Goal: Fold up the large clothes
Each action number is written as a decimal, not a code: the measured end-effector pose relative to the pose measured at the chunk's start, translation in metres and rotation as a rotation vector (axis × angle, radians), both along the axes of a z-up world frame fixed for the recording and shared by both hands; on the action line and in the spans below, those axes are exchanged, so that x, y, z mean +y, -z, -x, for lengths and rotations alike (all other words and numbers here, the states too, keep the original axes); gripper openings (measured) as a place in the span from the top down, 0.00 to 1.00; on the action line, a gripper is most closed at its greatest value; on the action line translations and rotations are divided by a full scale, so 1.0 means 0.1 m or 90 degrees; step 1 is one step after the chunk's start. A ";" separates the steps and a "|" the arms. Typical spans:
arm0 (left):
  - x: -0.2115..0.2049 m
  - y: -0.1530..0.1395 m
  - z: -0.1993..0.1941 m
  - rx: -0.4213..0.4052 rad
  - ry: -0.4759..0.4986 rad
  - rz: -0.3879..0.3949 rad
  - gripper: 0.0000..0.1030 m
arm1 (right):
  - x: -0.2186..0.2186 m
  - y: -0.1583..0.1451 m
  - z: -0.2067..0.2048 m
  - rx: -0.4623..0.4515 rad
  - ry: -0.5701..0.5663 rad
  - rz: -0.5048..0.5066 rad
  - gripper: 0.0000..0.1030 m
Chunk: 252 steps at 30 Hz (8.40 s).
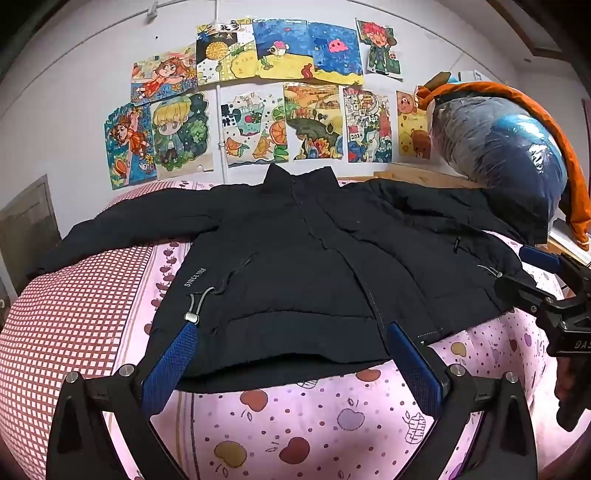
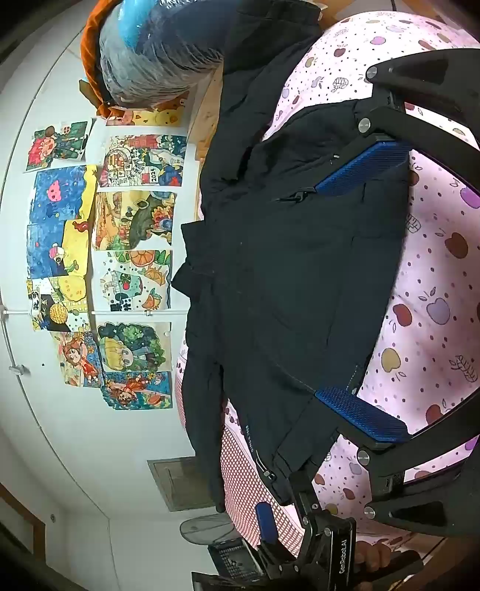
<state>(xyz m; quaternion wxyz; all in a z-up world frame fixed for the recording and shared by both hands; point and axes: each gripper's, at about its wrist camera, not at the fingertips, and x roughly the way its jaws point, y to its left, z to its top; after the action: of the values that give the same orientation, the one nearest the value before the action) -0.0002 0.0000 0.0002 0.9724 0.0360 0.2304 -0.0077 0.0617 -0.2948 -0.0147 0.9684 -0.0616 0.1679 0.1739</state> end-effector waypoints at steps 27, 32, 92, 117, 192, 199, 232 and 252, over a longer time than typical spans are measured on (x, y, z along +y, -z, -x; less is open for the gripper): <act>0.04 0.01 0.00 0.000 -0.003 -0.002 0.00 | 0.02 0.01 0.01 0.015 -0.014 0.000 0.01; 0.05 0.01 0.00 0.001 -0.001 -0.001 0.00 | 0.02 0.01 0.02 0.016 -0.016 -0.001 0.01; 0.03 0.12 0.01 0.006 0.001 0.000 0.00 | 0.03 -0.03 0.04 0.021 -0.025 -0.008 0.01; -0.08 -0.26 -0.56 0.083 0.031 -0.003 0.00 | -0.73 -0.54 -0.46 0.124 0.140 -0.046 0.01; -0.66 -0.31 -3.12 0.212 0.253 0.089 0.00 | 0.00 -1.25 -2.64 0.145 -0.081 -0.107 0.83; -0.27 -0.31 -2.78 0.221 0.328 0.114 0.00 | 0.86 -0.94 -3.11 0.258 -0.198 -0.117 0.86; -0.49 0.32 -3.80 0.363 0.128 0.199 0.88 | -0.40 -0.14 -3.25 0.342 0.056 -0.183 0.38; 0.24 -1.01 -3.50 0.035 -0.040 0.053 0.95 | -0.03 -0.74 -3.33 0.153 0.084 -0.067 0.22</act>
<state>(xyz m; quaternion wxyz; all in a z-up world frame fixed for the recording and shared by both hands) 0.3497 0.0238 0.1015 0.9661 -0.0122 0.2575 0.0121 0.3949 -0.2978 0.0589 0.9526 0.0215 0.2767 0.1243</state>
